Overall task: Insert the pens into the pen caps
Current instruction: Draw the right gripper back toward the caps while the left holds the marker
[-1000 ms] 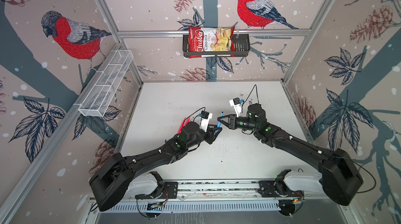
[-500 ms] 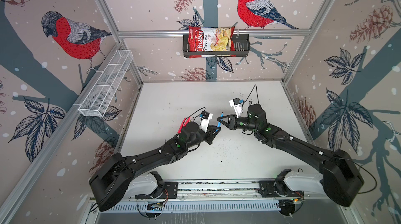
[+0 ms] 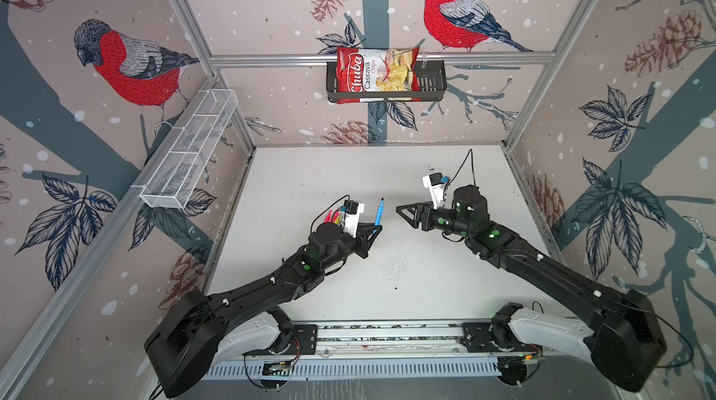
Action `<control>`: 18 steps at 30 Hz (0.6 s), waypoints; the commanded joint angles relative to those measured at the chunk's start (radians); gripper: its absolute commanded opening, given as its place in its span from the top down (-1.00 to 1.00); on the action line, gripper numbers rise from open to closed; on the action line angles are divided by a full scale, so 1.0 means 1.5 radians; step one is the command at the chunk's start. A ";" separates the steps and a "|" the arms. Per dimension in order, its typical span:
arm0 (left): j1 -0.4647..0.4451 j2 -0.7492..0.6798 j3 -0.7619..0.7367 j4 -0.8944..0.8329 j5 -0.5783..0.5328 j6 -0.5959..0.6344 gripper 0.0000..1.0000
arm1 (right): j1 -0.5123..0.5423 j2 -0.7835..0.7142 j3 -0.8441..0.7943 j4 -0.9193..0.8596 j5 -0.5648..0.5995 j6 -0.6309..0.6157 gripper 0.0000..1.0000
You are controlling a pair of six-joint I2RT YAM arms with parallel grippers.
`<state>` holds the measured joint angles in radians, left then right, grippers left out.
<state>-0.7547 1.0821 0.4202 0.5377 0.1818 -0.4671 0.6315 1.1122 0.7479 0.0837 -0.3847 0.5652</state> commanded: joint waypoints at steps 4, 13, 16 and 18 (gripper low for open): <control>0.023 -0.045 -0.025 -0.004 -0.013 -0.001 1.00 | -0.084 -0.028 0.005 -0.175 0.180 -0.050 -0.37; 0.024 -0.040 -0.049 0.014 0.010 -0.013 1.00 | -0.273 0.057 0.001 -0.247 0.165 -0.089 -0.45; 0.024 -0.029 -0.048 0.024 0.026 -0.016 1.00 | -0.300 0.104 0.000 -0.236 0.177 -0.100 -0.46; 0.024 -0.022 -0.048 0.030 0.035 -0.019 1.00 | -0.303 0.138 0.002 -0.227 0.195 -0.103 -0.47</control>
<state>-0.7208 1.0405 0.3481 0.5194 0.2035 -0.4831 0.1829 1.2808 0.7486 -0.2584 -0.1276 0.4423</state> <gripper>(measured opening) 0.166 0.729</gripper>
